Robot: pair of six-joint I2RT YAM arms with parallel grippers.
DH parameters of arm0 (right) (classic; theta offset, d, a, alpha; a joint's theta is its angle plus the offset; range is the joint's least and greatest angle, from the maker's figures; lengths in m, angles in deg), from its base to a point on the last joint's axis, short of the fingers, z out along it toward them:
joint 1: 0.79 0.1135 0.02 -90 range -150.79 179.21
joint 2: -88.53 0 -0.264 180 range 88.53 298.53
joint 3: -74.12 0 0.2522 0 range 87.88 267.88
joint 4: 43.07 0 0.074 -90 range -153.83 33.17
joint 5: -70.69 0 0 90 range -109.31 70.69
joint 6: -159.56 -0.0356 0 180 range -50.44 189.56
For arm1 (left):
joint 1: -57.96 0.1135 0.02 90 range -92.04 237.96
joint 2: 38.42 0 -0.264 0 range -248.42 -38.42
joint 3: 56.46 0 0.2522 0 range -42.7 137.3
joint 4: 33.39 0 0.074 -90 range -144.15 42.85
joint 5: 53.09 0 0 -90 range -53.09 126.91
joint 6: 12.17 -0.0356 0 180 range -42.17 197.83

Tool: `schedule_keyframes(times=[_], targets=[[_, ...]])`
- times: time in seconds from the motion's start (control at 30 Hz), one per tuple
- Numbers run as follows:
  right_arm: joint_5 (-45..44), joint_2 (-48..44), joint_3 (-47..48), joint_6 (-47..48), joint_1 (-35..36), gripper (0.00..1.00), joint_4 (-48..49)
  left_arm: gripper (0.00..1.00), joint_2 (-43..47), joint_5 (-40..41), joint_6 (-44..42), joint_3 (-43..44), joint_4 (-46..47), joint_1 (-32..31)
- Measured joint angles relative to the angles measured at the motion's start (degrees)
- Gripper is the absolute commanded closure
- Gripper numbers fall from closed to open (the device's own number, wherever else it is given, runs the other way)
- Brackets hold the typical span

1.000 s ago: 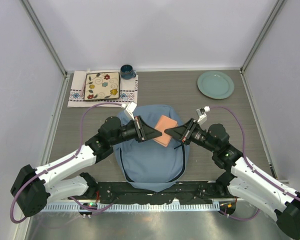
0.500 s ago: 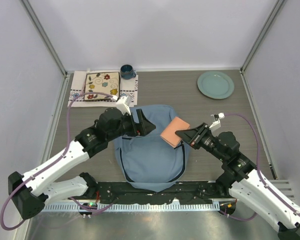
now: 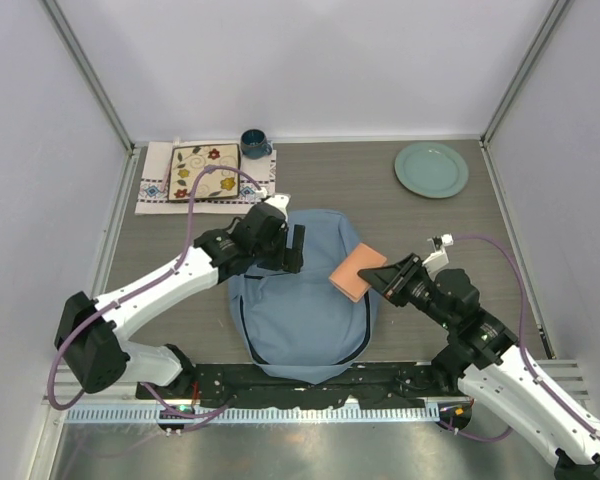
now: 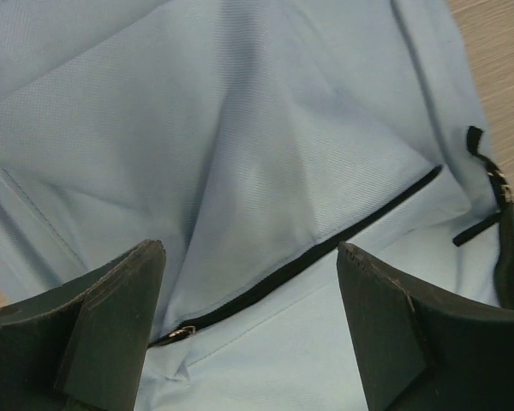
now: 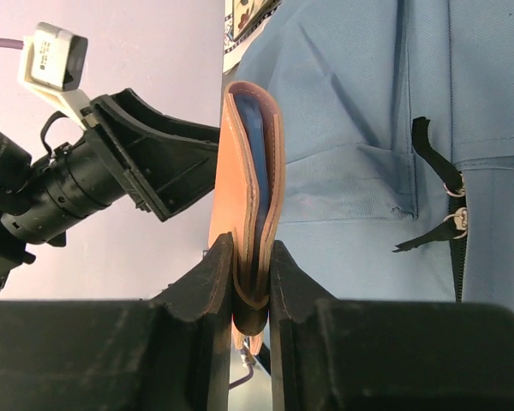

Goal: Pack the student bag
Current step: Place the personal item in the student bag.

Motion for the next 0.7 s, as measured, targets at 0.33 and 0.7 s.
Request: schedule_keyframes(times=[0.33, 0.7], targets=[[-1.4, -1.7, -0.1, 0.1, 0.0, 0.99, -2.6, 0.23, -3.5, -0.5, -1.6, 1.1, -1.4, 0.0], [-1.7, -0.7, -0.5, 0.1, 0.0, 0.99, -2.5, 0.59, -5.3, -1.2, -2.1, 1.1, -1.4, -0.1]])
